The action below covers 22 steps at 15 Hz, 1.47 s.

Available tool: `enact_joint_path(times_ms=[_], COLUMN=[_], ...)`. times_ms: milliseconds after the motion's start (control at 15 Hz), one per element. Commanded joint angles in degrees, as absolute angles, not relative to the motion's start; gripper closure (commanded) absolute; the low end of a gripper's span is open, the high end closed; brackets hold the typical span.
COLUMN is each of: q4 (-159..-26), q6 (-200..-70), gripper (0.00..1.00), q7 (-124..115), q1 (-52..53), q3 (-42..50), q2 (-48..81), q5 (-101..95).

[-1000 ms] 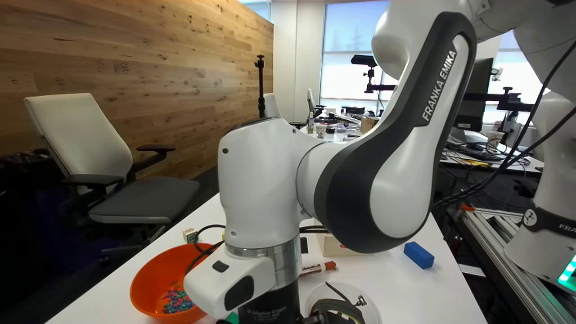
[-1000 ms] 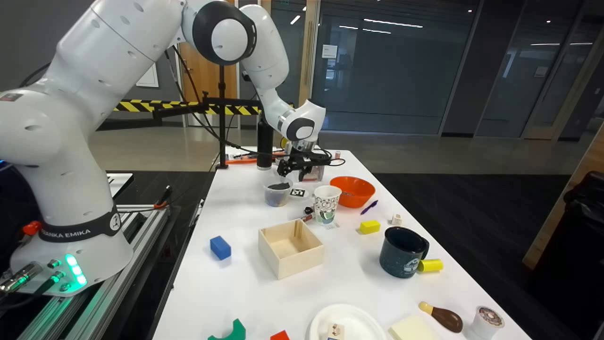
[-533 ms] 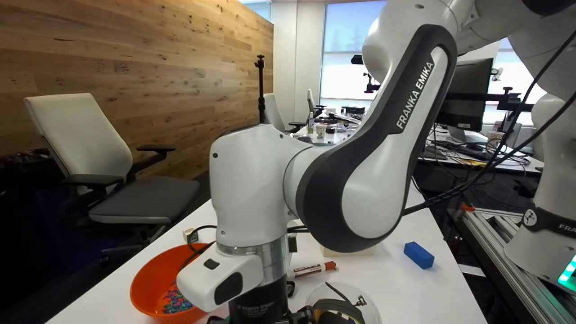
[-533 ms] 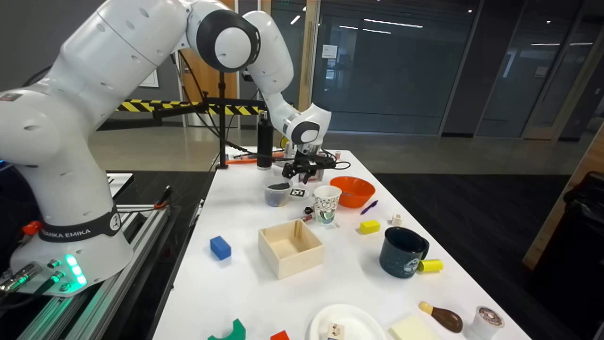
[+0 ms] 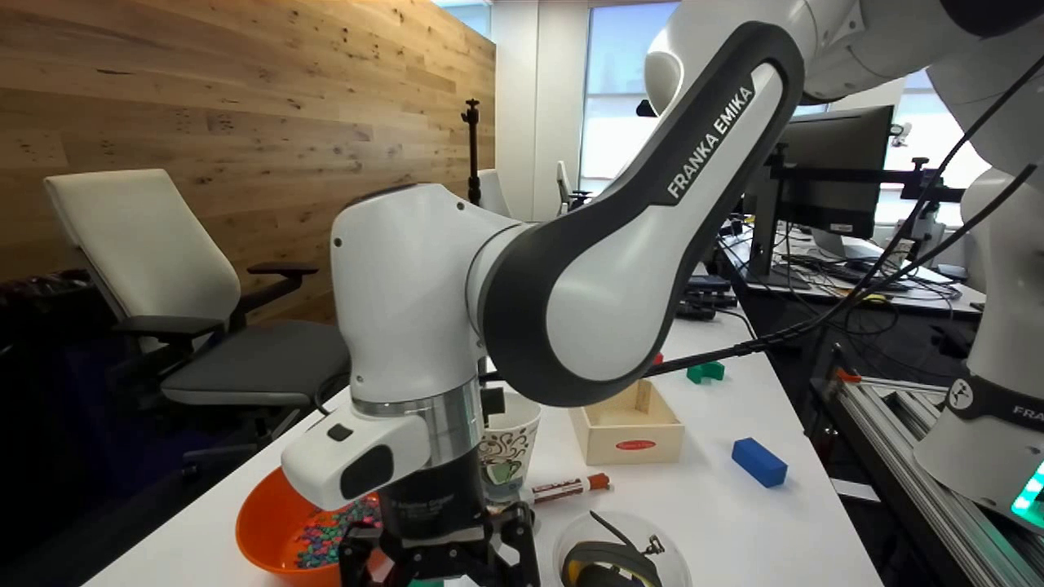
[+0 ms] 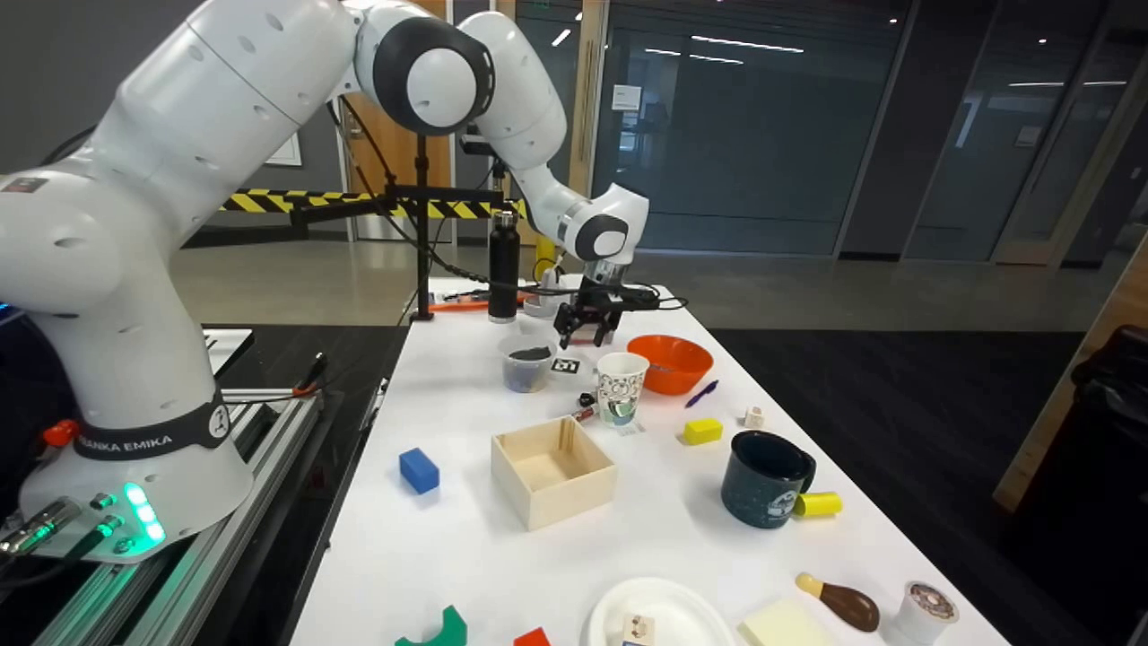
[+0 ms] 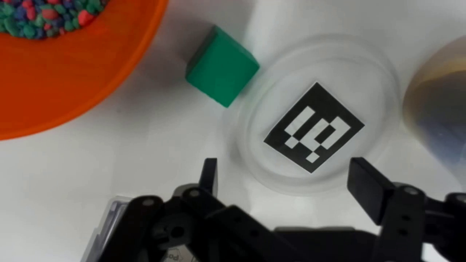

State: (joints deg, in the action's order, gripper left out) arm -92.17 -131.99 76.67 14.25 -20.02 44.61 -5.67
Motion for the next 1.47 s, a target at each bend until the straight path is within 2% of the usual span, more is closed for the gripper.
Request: enact_joint_path(times_ms=[0, 333, 733, 800, 1133, 1200, 1267, 1400], q4=[-89.58, -90.47, -91.66, -91.72, -92.03, -92.06, -92.07, -92.05], q6=[-128.98, -132.08, -136.42, -137.11, -138.10, -138.22, -138.33, -138.42], gripper=[0.10, 0.12, 0.04, 0.06, 0.03, 0.04, 0.21, 0.34], q7=[76.31, 76.76, 77.73, 77.91, 77.65, 77.49, 77.44, 77.37], q1=[15.94, 16.32, 15.82, 15.79, 16.26, 16.37, 16.42, 16.46], q3=[-18.87, -19.00, -18.84, -18.68, -17.41, -17.21, -17.11, -17.08], q2=[45.50, 45.92, 46.91, 47.18, 47.62, 47.64, 47.66, 47.71], q5=[-7.12, -6.97, -7.35, -7.53, -9.46, -9.89, -10.33, -10.87])
